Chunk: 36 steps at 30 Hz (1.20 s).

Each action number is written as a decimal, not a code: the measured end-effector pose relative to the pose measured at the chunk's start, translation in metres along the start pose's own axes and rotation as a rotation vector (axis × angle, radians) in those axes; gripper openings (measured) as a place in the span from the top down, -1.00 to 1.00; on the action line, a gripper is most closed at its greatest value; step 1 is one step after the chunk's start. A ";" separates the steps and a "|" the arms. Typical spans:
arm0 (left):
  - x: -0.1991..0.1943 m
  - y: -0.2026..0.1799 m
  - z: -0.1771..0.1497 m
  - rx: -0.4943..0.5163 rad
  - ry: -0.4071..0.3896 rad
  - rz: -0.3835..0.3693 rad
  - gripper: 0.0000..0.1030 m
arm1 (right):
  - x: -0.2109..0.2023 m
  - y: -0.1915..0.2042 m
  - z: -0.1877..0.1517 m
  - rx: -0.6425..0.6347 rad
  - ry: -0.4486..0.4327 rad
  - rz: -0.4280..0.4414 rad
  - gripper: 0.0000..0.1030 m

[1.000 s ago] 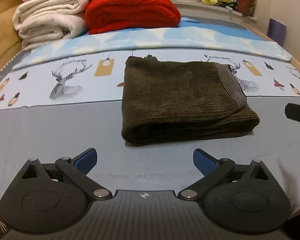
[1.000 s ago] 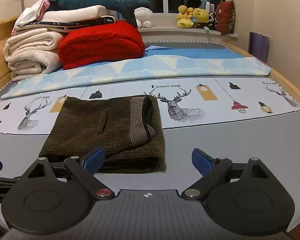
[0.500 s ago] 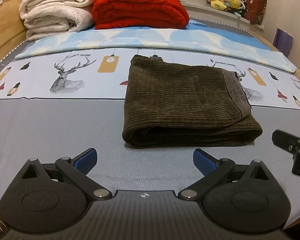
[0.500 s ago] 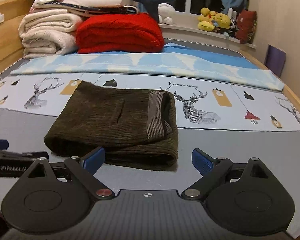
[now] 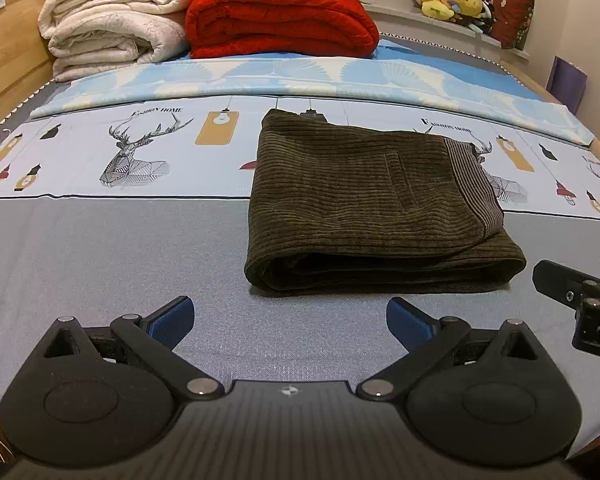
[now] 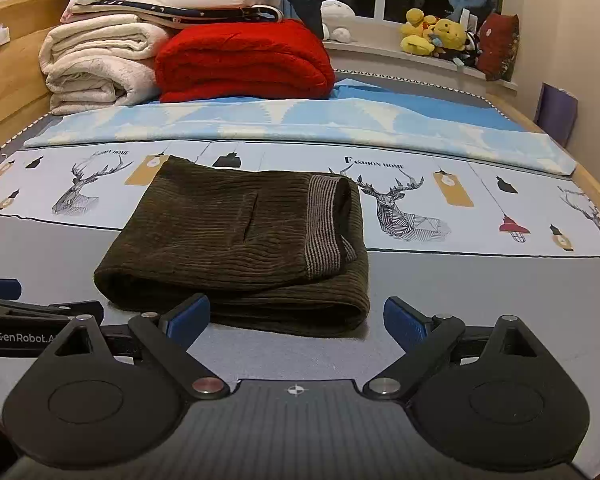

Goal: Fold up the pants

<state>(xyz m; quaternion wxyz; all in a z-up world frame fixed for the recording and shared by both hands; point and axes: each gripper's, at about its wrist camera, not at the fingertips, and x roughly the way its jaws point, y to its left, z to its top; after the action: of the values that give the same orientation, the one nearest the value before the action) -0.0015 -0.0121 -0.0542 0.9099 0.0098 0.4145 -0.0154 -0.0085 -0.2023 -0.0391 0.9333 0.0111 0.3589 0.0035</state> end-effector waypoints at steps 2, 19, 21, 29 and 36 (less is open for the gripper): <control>0.000 0.000 0.000 -0.001 -0.001 -0.002 -0.99 | 0.000 0.000 0.000 0.002 0.002 -0.001 -0.83; -0.001 0.000 -0.001 0.003 0.000 -0.005 -0.99 | 0.003 0.001 -0.001 0.003 0.014 -0.002 -0.83; -0.001 -0.001 -0.001 0.004 -0.001 -0.005 -0.99 | 0.003 0.001 -0.001 0.003 0.014 -0.002 -0.83; 0.000 -0.002 -0.001 0.005 0.001 -0.011 -0.99 | 0.003 0.001 -0.001 0.003 0.014 -0.002 -0.83; 0.001 -0.002 -0.001 0.007 0.001 -0.015 -0.99 | 0.004 0.003 -0.003 -0.006 0.013 0.005 -0.83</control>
<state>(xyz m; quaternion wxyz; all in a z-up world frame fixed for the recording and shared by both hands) -0.0014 -0.0141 -0.0552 0.9095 0.0098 0.4149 -0.0239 -0.0075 -0.1996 -0.0438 0.9310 0.0091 0.3647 0.0069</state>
